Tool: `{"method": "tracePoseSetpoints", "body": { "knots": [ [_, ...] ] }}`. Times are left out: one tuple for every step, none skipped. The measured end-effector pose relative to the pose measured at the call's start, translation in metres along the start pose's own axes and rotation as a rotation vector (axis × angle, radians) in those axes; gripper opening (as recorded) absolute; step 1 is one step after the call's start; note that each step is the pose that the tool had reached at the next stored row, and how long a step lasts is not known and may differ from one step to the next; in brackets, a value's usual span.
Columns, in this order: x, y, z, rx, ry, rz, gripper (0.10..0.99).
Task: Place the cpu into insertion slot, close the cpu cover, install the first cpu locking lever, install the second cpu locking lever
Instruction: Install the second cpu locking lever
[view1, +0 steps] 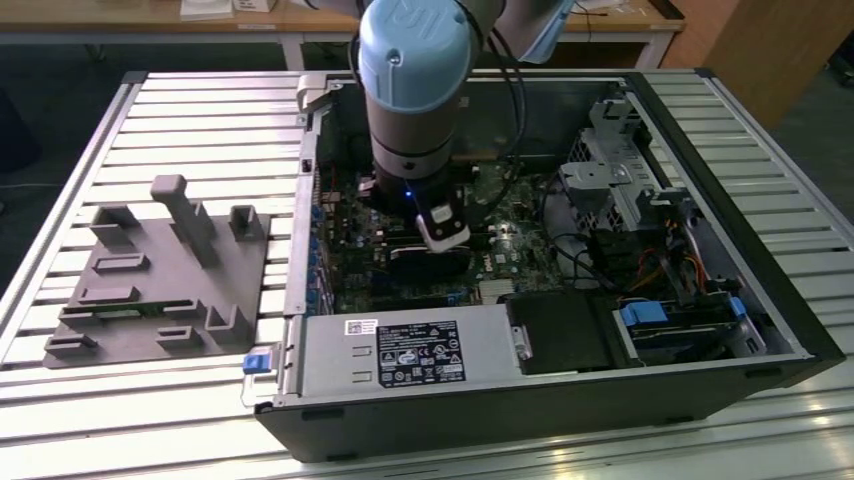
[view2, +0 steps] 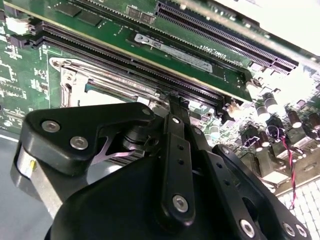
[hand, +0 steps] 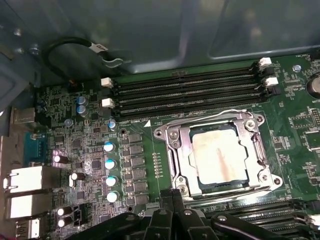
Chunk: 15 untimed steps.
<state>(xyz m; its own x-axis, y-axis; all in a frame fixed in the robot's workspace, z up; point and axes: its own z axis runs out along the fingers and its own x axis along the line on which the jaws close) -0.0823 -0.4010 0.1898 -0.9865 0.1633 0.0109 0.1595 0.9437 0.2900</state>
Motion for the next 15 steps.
{"method": "tracePoseSetpoints", "body": {
  "knots": [
    [0.0001, -0.0004, 0.0007, 0.001, 0.0004, 0.000, 0.106],
    [0.0001, -0.0006, 0.0015, 0.001, 0.0007, 0.000, 0.106],
    [0.0001, -0.0007, 0.0017, 0.001, 0.0007, 0.000, 0.106],
    [0.0001, -0.0007, 0.0017, 0.001, 0.0006, 0.000, 0.106],
    [0.0001, -0.0006, 0.0016, 0.001, 0.0006, 0.000, 0.106],
    [0.0001, -0.0004, 0.0010, 0.000, 0.0003, 0.000, 0.106],
    [0.0000, -0.0001, -0.0002, 0.000, 0.0003, 0.000, 0.106],
    [0.0000, 0.0005, -0.0015, 0.000, 0.0002, 0.000, 0.106],
    [-0.0001, 0.0010, -0.0034, 0.000, 0.0004, 0.000, 0.106],
    [-0.0001, 0.0017, -0.0058, 0.000, 0.0005, 0.000, 0.106],
    [-0.0001, 0.0024, -0.0081, 0.000, 0.0005, 0.000, 0.106],
    [-0.0001, 0.0032, -0.0106, 0.000, 0.0005, 0.000, 0.106],
    [-0.0001, 0.0039, -0.0132, 0.000, 0.0005, 0.000, 0.106],
    [-0.0001, 0.0046, -0.0154, 0.001, 0.0005, 0.000, 0.106],
    [-0.0001, 0.0051, -0.0172, 0.003, 0.0002, 0.000, 0.106]
  ]
}}
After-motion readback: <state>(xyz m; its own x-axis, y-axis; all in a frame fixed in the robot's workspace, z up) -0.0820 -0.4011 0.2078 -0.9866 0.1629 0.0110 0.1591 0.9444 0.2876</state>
